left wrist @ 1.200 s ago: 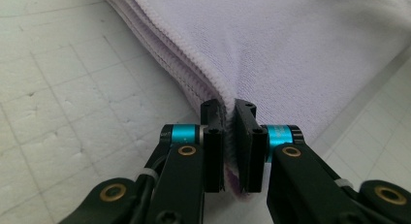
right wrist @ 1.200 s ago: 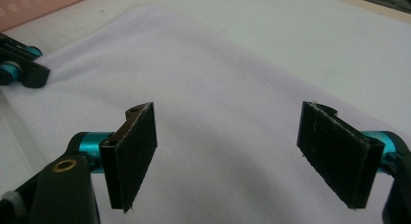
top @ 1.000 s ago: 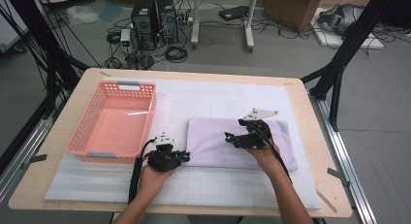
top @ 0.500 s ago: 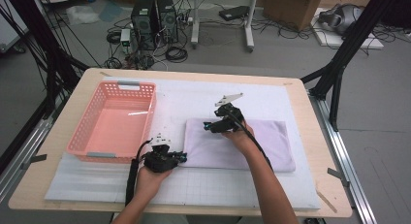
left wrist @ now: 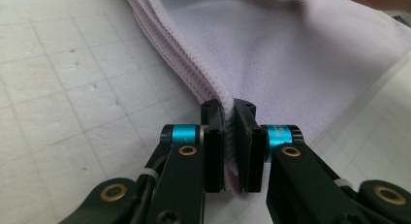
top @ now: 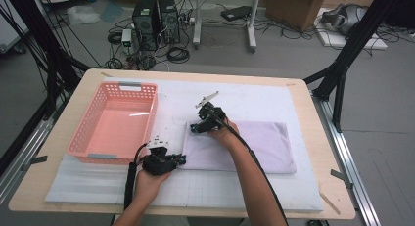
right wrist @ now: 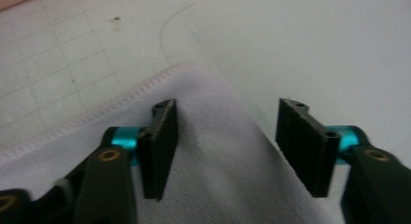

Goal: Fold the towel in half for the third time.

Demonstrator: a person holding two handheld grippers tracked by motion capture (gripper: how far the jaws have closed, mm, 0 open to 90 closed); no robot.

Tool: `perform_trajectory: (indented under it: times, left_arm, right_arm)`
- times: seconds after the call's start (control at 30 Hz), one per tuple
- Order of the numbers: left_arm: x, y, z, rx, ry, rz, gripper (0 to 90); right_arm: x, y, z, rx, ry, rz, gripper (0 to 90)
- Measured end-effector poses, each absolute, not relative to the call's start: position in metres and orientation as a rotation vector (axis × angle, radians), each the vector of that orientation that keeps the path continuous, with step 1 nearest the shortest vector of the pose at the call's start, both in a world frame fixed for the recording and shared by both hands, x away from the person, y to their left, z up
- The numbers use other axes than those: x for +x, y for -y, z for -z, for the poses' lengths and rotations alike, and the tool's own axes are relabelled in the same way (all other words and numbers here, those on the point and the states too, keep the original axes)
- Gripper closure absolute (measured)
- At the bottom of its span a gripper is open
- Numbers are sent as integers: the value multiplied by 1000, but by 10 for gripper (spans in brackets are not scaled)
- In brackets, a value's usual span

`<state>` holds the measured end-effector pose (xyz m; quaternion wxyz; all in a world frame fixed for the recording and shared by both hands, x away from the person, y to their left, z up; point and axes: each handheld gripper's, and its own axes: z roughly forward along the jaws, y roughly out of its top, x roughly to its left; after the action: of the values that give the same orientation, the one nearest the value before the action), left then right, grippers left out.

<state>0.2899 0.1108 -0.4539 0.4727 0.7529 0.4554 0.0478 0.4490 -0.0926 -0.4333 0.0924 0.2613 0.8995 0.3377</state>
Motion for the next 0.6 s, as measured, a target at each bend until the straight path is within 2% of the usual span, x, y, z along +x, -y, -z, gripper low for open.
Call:
perform_trajectory:
  times: [0.03,0.2,0.4,0.6]
  left_arm:
    - [290,-112,454,1843,-1119,-119,831]
    - [289,-117,453,1836,-1133,-128,835]
    - [283,-124,440,1831,-1120,-155,837]
    - [280,-132,427,1739,-1054,-131,836]
  right_arm:
    - [448,91,432,766,-2690,-998,533]
    - [447,89,431,734,-2732,-1019,787]
    - [441,80,426,683,-2708,-1059,822]
    - [435,81,413,663,-2666,-1157,822]
